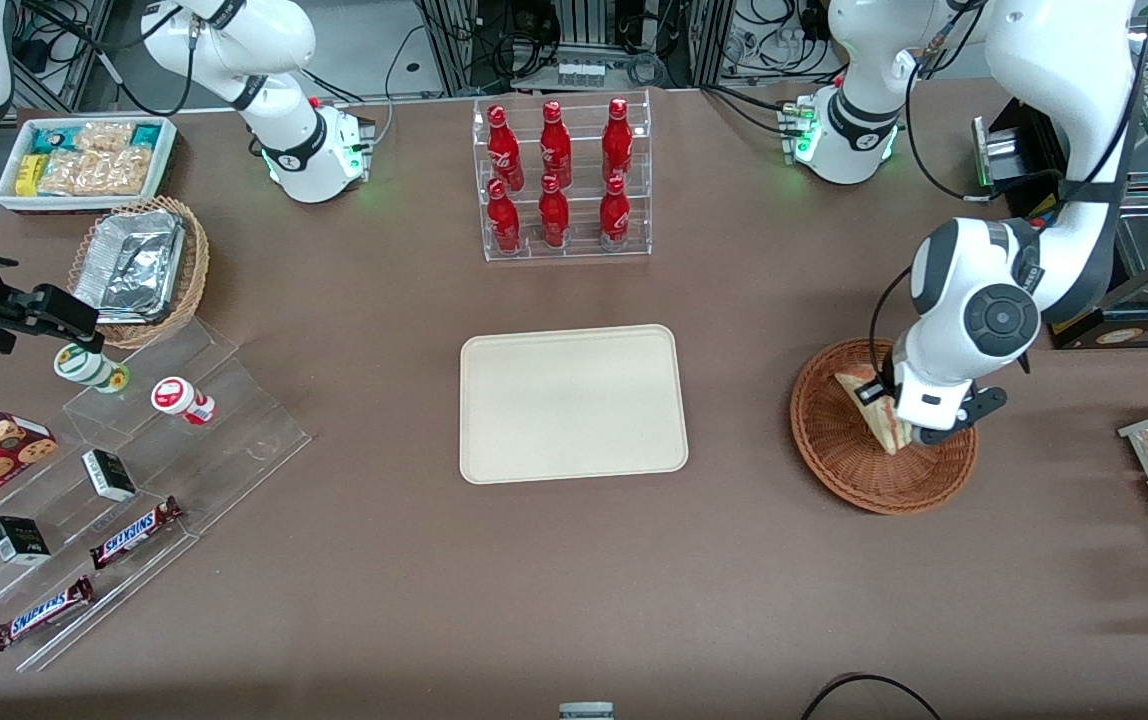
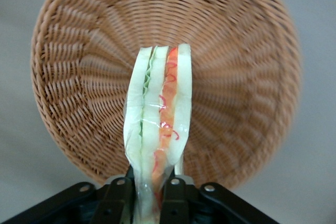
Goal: Place sandwich from basket to tray
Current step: 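Lift the sandwich and carry it with the left gripper toward the tray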
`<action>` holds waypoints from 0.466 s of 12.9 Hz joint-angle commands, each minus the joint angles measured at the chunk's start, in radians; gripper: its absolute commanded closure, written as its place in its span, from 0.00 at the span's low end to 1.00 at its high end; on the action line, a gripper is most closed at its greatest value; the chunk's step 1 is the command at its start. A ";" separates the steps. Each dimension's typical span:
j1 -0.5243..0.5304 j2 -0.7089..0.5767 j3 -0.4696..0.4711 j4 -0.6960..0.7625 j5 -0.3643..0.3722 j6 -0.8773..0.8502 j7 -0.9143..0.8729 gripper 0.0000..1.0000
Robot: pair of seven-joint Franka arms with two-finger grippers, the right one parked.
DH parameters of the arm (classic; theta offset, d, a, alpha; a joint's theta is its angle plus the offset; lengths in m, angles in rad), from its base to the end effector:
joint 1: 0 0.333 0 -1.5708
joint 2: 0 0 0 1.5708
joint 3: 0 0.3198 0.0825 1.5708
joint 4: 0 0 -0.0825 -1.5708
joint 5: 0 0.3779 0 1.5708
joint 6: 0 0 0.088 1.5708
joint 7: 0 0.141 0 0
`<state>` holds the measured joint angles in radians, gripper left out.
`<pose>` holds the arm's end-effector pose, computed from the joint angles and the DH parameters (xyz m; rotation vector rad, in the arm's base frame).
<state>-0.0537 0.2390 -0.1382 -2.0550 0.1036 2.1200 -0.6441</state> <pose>0.5477 -0.0980 0.2831 -2.9615 -0.5874 0.2050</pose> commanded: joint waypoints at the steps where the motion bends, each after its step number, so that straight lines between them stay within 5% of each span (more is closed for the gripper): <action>1: -0.015 -0.007 -0.040 0.050 0.004 -0.086 0.174 1.00; 6: -0.081 0.066 -0.176 0.145 -0.021 -0.094 0.072 1.00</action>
<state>-0.0941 0.2482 -0.2929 -1.9928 0.0895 2.0517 -0.5075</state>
